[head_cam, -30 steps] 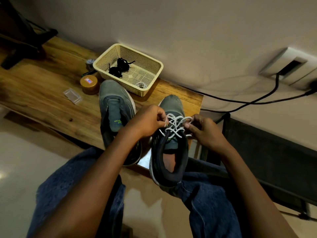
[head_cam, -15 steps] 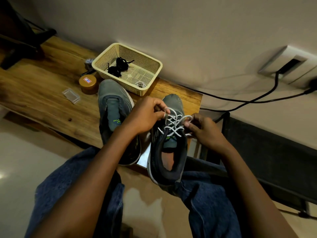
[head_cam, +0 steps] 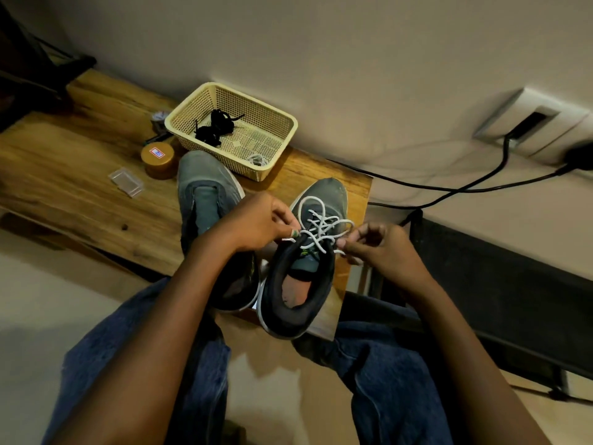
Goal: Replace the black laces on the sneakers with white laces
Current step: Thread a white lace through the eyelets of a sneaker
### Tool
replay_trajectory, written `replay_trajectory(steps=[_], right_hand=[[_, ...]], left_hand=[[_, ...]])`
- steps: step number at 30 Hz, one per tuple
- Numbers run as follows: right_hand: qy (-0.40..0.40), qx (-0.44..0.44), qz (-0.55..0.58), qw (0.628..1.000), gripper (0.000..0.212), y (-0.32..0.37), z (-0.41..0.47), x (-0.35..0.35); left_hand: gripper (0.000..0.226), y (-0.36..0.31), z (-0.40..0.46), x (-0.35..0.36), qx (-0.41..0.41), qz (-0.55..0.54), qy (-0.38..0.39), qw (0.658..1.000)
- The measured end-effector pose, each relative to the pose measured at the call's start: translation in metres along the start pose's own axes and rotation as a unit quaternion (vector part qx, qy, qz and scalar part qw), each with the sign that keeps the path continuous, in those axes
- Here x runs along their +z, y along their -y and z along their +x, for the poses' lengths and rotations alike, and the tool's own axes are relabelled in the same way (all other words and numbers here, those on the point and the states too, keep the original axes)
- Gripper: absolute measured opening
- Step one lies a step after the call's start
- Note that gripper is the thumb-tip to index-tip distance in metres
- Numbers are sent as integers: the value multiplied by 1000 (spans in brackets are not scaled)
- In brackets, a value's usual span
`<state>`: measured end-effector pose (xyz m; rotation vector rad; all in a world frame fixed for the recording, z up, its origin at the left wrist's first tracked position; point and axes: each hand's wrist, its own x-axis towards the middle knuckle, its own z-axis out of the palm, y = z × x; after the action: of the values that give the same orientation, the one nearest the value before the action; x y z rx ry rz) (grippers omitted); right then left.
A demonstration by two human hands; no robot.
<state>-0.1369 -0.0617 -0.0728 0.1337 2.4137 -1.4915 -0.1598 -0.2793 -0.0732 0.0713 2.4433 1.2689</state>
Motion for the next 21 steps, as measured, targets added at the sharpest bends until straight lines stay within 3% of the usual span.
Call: replay_trajectory(steps=[10, 14, 21], right_hand=[[25, -28, -48, 998, 7, -2, 0, 14], [50, 12, 97, 994, 7, 0, -5, 10], [44, -29, -6, 999, 5, -1, -2, 13]], left_hand=[[8, 4, 5, 10, 33, 39, -12, 999], [13, 6, 5, 9, 33, 38, -15, 999], [5, 4, 5, 9, 27, 51, -7, 998]])
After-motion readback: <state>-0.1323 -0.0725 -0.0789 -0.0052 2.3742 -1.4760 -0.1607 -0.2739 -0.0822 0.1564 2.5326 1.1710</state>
